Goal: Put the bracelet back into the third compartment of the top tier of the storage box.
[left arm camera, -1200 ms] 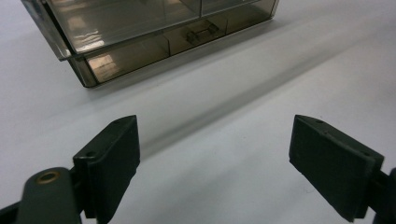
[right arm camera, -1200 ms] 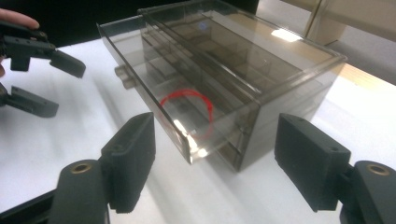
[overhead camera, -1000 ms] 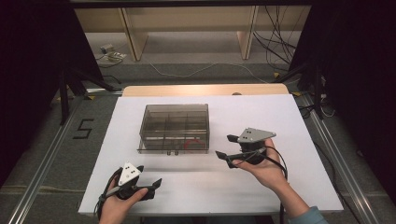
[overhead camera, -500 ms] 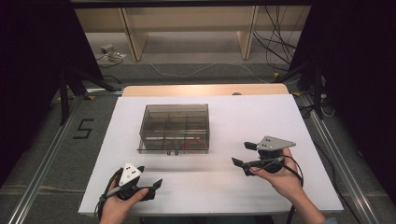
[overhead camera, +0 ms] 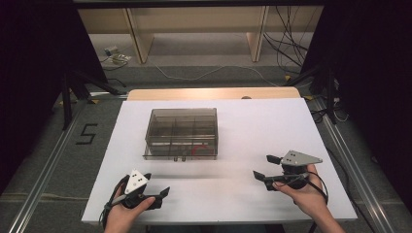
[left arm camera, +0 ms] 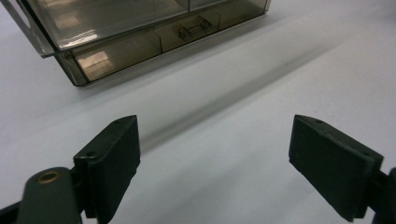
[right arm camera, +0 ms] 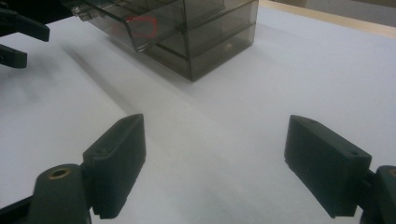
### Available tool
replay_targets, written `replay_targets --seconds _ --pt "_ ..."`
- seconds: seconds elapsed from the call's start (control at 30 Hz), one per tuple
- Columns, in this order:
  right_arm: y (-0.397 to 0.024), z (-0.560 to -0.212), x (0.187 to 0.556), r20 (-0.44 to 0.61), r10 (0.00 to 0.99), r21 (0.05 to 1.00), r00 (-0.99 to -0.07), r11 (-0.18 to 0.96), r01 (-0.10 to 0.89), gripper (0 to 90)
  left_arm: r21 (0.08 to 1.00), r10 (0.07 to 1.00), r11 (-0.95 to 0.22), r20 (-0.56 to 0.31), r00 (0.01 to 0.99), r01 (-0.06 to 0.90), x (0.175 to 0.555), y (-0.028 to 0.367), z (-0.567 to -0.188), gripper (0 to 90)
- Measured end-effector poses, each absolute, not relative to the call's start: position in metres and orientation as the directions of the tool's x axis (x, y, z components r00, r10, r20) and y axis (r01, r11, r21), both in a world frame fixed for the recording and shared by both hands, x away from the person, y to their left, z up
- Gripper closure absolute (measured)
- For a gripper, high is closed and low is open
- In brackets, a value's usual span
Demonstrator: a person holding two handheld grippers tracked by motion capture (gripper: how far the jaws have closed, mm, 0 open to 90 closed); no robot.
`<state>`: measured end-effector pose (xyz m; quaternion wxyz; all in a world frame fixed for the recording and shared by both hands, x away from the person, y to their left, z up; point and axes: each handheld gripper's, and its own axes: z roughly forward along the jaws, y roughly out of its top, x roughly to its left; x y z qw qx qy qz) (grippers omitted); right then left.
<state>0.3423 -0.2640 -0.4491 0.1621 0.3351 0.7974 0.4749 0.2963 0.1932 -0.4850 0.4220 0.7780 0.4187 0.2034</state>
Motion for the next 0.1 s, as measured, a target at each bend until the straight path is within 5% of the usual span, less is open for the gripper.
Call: replay_targets --seconds 0.1 --pt "-0.2662 -0.4510 0.3410 0.064 0.691 0.865 -0.720 0.321 0.386 20.8 0.827 0.816 -0.303 -0.033 0.578 0.474 0.2960 0.1918 -0.4849 17.3"
